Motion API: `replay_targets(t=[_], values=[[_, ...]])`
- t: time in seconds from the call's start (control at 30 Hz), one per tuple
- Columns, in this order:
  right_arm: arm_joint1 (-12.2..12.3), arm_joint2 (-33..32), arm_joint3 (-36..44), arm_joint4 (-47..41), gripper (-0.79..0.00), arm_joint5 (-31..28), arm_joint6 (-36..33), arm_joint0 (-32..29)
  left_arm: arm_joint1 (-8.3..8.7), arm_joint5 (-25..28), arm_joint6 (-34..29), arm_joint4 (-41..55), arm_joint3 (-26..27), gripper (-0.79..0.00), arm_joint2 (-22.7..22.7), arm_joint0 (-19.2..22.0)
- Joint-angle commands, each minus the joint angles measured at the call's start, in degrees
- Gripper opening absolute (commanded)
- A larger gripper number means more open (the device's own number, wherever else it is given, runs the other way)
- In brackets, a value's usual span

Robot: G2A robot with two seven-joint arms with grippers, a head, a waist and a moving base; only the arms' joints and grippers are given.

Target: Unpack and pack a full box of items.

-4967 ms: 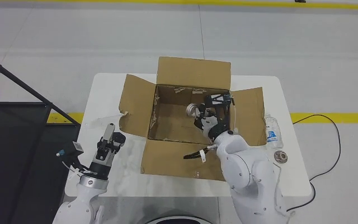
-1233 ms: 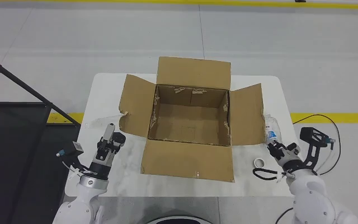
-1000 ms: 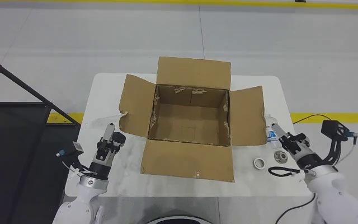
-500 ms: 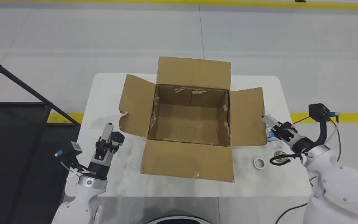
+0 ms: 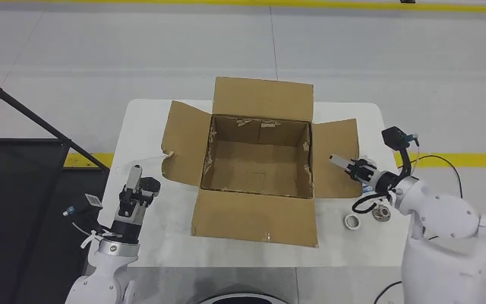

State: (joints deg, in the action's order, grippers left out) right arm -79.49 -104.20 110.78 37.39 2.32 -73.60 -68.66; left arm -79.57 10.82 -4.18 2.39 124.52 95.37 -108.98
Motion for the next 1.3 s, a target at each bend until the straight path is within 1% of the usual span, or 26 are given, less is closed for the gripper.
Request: replay_targets(t=[0.0, 0.2, 0.63, 0.77, 0.87, 1.0, 1.13, 1.27], values=[[0.27, 0.24, -0.75, -0.86, 0.0, -0.41, -0.01, 0.35, 0.0, 0.0, 0.0, 0.0, 0.0, 0.0, 0.0, 0.0], [1.04, 2.15, -2.35, -1.62, 0.0, -1.11, 0.14, 1.49, 0.0, 0.0, 0.0, 0.0, 0.0, 0.0, 0.0, 0.0], [2.37, 7.11, -3.88, -1.37, 0.0, -0.28, 1.89, 3.74, 0.0, 0.0, 0.0, 0.0, 0.0, 0.0, 0.0, 0.0], [2.79, 8.06, -3.87, -1.45, 0.0, -0.59, 2.42, 4.17, 0.0, 0.0, 0.0, 0.0, 0.0, 0.0, 0.0, 0.0], [3.15, 7.66, -2.14, -1.49, 0.0, -0.34, 3.28, 3.5, 0.0, 0.0, 0.0, 0.0, 0.0, 0.0, 0.0, 0.0], [3.74, 5.02, 4.0, -1.29, 0.0, -0.97, 5.02, -0.04, 0.0, 0.0, 0.0, 0.0, 0.0, 0.0, 0.0, 0.0], [4.1, 0.96, 13.11, -2.54, 0.0, -2.63, 8.82, -7.14, 0.0, 0.0, 0.0, 0.0, 0.0, 0.0, 0.0, 0.0], [4.22, -2.66, 21.39, -4.85, 0.0, -6.31, 13.56, -15.2, 0.0, 0.0, 0.0, 0.0, 0.0, 0.0, 0.0, 0.0]])
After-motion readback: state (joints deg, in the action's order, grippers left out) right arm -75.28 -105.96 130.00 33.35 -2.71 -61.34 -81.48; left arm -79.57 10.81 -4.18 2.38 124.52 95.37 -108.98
